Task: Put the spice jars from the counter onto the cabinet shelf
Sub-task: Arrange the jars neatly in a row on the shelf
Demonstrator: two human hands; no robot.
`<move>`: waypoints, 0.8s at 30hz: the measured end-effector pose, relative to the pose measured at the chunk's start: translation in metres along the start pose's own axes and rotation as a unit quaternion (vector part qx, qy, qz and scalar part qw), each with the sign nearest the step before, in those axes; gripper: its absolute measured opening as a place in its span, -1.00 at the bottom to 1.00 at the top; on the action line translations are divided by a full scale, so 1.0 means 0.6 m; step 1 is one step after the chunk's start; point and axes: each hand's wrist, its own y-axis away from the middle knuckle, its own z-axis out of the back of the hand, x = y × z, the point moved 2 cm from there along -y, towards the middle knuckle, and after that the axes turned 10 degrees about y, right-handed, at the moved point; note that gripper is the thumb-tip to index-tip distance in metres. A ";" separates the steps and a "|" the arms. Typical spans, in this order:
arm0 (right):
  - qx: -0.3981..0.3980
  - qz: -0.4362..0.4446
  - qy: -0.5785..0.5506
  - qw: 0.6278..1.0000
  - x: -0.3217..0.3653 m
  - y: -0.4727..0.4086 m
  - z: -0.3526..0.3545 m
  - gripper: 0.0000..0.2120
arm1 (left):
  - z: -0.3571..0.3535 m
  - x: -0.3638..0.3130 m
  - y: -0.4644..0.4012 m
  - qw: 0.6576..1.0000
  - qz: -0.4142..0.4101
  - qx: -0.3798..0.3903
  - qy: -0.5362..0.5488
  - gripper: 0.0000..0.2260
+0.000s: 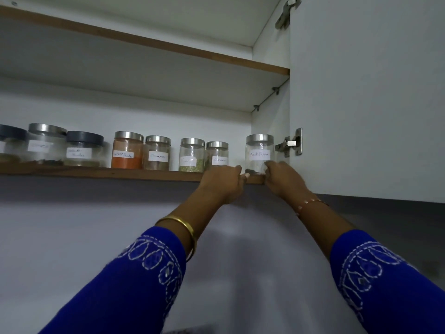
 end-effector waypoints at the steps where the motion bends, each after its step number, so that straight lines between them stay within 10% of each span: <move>1: -0.016 -0.013 0.009 1.000 -0.001 -0.008 0.003 -0.73 | 0.002 -0.004 -0.009 1.000 0.016 0.012 -0.009 -0.62; 12: 0.085 0.038 -0.034 0.995 -0.006 -0.092 -0.036 -0.62 | -0.010 -0.025 -0.089 0.963 0.153 0.220 0.040 -0.70; 24: 0.267 0.058 0.010 0.962 0.002 -0.142 -0.051 -0.55 | -0.040 -0.002 -0.143 0.932 0.252 0.235 0.115 -0.88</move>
